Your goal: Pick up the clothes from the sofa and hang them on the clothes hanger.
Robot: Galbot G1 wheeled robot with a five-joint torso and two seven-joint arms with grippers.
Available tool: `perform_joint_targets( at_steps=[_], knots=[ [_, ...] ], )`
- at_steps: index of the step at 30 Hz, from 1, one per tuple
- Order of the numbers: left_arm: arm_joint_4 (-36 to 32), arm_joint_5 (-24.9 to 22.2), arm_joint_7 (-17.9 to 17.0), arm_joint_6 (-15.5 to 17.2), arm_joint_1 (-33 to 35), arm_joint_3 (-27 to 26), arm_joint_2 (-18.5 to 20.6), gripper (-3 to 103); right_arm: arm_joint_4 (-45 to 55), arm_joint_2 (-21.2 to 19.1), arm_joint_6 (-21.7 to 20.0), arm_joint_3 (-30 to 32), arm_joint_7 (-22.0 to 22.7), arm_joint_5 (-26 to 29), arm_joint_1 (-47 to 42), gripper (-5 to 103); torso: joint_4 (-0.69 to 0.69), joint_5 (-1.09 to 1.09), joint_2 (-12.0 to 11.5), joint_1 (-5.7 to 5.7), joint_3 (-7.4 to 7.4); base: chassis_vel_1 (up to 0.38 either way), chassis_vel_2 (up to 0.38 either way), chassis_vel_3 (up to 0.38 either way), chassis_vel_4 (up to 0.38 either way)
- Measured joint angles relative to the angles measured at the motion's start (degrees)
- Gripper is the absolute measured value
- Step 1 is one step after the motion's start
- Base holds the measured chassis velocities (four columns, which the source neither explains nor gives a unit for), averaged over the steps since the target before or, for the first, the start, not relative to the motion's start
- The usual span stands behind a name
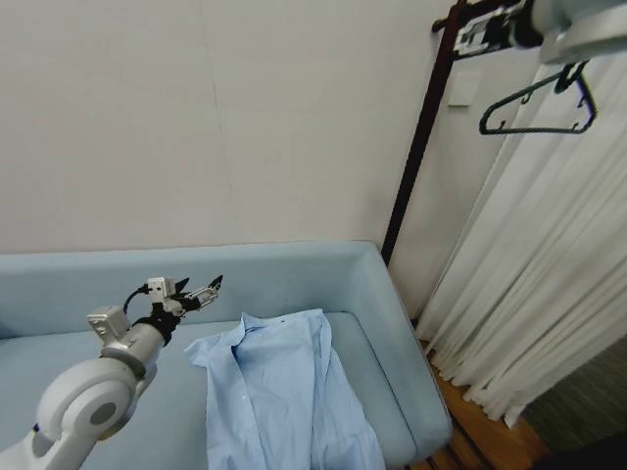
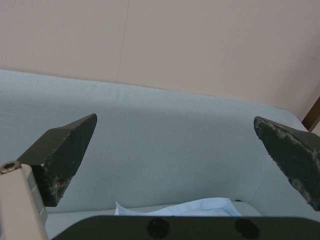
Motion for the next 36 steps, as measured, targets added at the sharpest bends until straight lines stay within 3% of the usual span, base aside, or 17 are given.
perform_joint_targets(
  at_steps=[7, 12, 20, 25, 30, 36],
  knots=[
    [1.9, 2.8, 2.1, -0.9, -1.1, 1.2, -1.9, 100, -5.6, 7.1, 3.0, -10.5, 0.2, 4.8, 7.2, 100, 0.01, -0.04, 0.0, 0.0, -0.01, 0.0, 0.0, 0.0, 0.0],
    [3.3, 3.9, 3.1, -1.6, -2.0, 2.6, -2.8, 100, -7.0, 8.5, 4.2, -14.6, 0.2, 5.9, 8.8, 100, 0.01, 0.0, 0.0, 0.0, 0.0, 0.0, 0.0, 0.0, 0.0],
    [4.4, 4.9, 4.1, -2.2, -2.9, 4.0, -2.9, 100, -4.5, 6.6, 6.1, -19.8, 0.0, 7.3, 12.6, 100, 0.0, 0.01, 0.0, 0.0, 0.0, 0.0, 0.0, 0.0, 0.0],
    [3.6, 5.0, 4.2, -2.3, -2.6, 4.5, -3.0, 100, -1.4, 3.4, 7.3, -22.1, 0.0, 9.0, 14.9, 100, -0.01, 0.01, 0.0, 0.0, -0.01, 0.0, 0.0, 0.0, 0.0],
    [2.5, 5.3, 4.0, -2.3, -1.8, 4.5, -3.1, 100, -2.1, 1.6, 8.1, -20.9, -0.1, 8.7, 11.8, 100, 0.01, 0.04, 0.0, 0.0, 0.0, 0.0, 0.0, 0.0, 0.0],
    [2.0, 5.7, 3.8, -2.3, -1.7, 4.7, -3.2, 100, -6.5, 2.3, 8.3, -18.2, -0.1, 7.7, 6.9, 100, 0.02, 0.0, 0.0, 0.0, 0.0, 0.0, 0.0, 0.0, 0.0]
  ],
)
